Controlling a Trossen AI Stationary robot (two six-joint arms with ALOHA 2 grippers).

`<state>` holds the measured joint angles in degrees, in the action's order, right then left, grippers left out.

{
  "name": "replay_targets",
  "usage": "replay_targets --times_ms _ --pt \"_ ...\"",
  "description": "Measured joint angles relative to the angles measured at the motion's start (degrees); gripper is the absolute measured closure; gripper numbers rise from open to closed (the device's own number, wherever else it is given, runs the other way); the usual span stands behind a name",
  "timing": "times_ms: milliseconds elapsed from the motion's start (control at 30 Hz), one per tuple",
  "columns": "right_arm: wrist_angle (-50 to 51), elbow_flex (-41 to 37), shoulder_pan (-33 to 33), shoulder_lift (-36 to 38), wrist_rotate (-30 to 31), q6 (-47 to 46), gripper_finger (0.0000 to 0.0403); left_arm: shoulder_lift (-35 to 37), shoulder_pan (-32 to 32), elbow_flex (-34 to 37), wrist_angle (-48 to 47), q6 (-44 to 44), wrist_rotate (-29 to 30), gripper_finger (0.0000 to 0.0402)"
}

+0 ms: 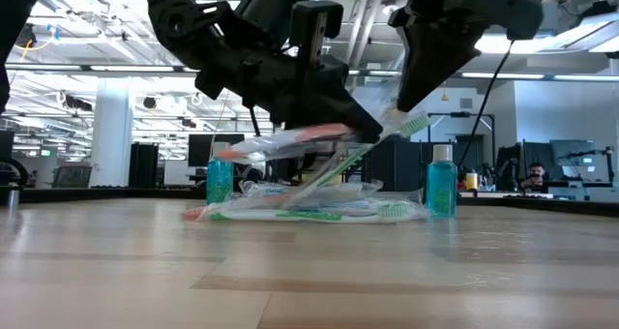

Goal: Pick & Place toothbrushing station
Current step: Put the orange toothbrush into the black wire organizer

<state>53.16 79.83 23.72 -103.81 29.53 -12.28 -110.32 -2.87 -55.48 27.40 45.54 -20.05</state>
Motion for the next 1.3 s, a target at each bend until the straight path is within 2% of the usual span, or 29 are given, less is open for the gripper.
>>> replay_targets --times_ms 433,700,900,1100,1300 --pt "0.57 -0.06 0.48 -0.02 -1.39 0.71 0.0275 0.15 -1.77 -0.09 0.4 -0.74 -3.48 0.0393" --pt "0.66 -0.06 0.85 -0.02 -1.21 -0.19 0.0226 0.95 -2.08 -0.07 -0.13 -2.72 -4.17 0.0394" --pt "1.99 -0.06 1.05 -0.02 -1.12 -2.64 0.0213 5.55 -2.08 -0.07 -1.26 -6.43 -1.84 0.0394" --pt "4.05 -0.08 1.01 -0.02 -1.04 -6.47 0.0224 11.78 -2.08 0.16 -7.23 -12.12 6.95 0.0394" --pt "4.25 -0.08 1.01 -0.02 -1.02 -6.86 0.0238 19.49 -2.08 5.48 -7.32 -13.75 13.91 0.0394"
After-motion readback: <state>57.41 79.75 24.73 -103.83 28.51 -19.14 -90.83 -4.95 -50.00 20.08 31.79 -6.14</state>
